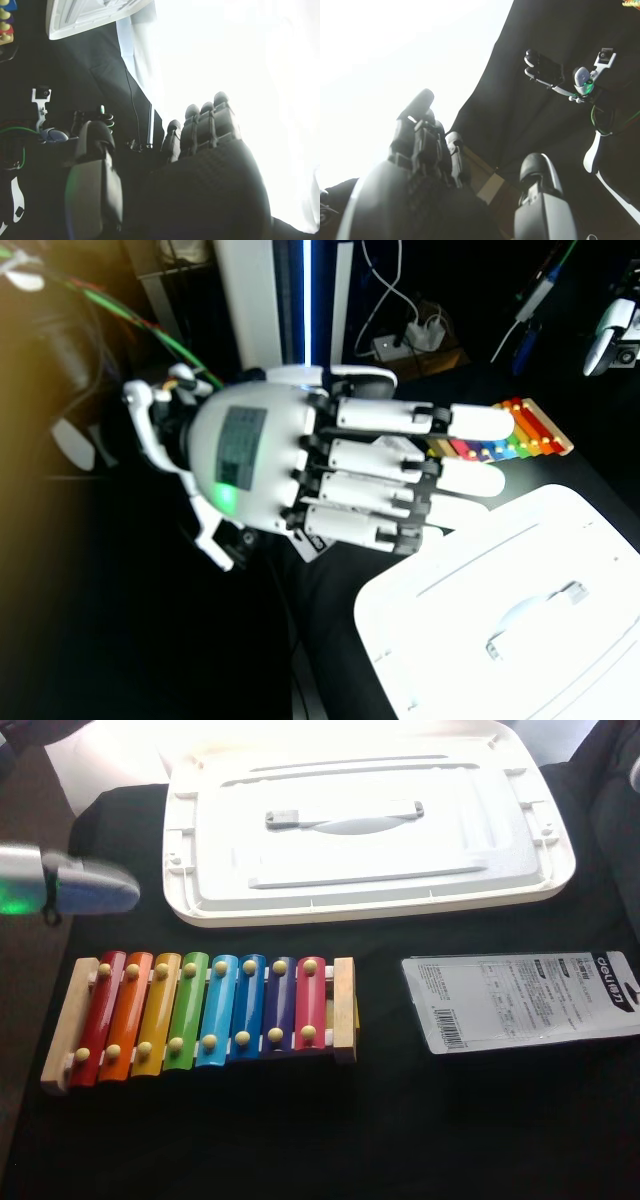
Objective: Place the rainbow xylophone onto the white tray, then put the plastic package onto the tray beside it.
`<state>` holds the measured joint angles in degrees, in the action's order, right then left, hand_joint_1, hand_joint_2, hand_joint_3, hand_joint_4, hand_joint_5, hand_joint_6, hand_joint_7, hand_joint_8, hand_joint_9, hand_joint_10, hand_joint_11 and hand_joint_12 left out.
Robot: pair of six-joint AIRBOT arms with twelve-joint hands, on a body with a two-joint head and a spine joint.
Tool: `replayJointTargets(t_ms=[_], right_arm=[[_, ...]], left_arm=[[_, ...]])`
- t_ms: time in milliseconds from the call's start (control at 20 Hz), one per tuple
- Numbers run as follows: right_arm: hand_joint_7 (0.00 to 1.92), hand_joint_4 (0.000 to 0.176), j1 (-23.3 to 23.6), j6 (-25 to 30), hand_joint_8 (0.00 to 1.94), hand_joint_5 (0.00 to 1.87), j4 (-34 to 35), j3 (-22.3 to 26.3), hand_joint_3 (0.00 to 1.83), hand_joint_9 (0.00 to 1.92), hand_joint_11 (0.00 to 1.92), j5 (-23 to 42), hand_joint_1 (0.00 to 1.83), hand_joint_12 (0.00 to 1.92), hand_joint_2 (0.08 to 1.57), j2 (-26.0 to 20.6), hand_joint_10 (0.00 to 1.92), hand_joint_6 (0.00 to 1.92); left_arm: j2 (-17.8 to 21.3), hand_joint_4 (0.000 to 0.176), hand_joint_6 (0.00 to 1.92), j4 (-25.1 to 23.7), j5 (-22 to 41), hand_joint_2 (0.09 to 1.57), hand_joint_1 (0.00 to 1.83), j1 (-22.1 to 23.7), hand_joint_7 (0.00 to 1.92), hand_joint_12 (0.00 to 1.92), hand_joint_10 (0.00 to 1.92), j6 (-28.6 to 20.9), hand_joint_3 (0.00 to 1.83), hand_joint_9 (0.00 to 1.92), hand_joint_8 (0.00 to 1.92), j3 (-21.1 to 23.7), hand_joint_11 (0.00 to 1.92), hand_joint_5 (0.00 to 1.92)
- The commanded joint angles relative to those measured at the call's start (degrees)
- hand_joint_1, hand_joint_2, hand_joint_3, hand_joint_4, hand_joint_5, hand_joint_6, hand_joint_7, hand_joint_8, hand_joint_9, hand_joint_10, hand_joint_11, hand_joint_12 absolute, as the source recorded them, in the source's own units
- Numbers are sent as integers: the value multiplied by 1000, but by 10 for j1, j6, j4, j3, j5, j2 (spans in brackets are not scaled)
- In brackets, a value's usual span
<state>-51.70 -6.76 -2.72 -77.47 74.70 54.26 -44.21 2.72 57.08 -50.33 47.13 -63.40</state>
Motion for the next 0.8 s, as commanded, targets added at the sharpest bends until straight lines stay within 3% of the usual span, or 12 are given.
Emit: replayJointTargets(t_ms=[0, 200, 350, 500, 600, 650, 700, 750], right_arm=[[125, 0, 4, 5, 4, 111, 27, -3, 15, 103, 0, 63, 327, 37, 1004, 0, 18, 4], [124, 0, 4, 5, 1, 113, 27, -4, 12, 119, 10, 63, 310, 45, 1013, 2, 18, 2], [135, 0, 4, 5, 3, 122, 27, -7, 9, 122, 0, 63, 328, 8, 1031, 5, 12, 3], [132, 0, 4, 6, 4, 44, 23, -13, 4, 123, 0, 63, 349, 0, 1029, 9, 9, 0], [125, 0, 4, 6, 1, 12, 23, -15, 13, 132, 1, 63, 342, 0, 1054, 11, 11, 0], [132, 0, 4, 6, 3, 15, 22, -15, 17, 128, 9, 63, 337, 4, 1068, 12, 8, 2], [134, 0, 4, 6, 4, 14, 22, -15, 14, 126, 11, 62, 339, 5, 1066, 12, 7, 1], [131, 0, 4, 6, 2, 14, 22, -15, 12, 120, 13, 61, 356, 6, 1065, 13, 4, 1]], left_arm=[[-4, 0, 5, 13, 66, 865, 839, 8, 83, 0, 1, -1, 11, 28, 1, -2, 0, 244], [-12, 0, 0, 9, 56, 878, 822, 9, 54, 0, 0, -5, 11, 11, 0, -8, 0, 204], [-13, 0, 0, -23, 39, 858, 813, 19, 53, 0, 9, -35, 0, 34, 5, -15, 0, 178], [-20, 0, 0, -95, 4, 875, 753, 35, 53, 30, 20, -108, 5, 77, 2, -31, 61, 131], [-23, 0, 2, -138, -16, 839, 756, 43, 63, 404, 4, -141, 0, 98, 1, -35, 1, 83], [-23, 0, 1, -169, -26, 820, 749, 49, 75, 460, 4, -162, 0, 105, 3, -34, 0, 67], [-23, 0, 0, -187, -32, 811, 747, 52, 78, 472, 4, -174, 0, 105, 3, -34, 0, 59], [-23, 0, 3, -222, -43, 805, 752, 59, 36, 360, 5, -197, 0, 58, 6, -33, 0, 19]])
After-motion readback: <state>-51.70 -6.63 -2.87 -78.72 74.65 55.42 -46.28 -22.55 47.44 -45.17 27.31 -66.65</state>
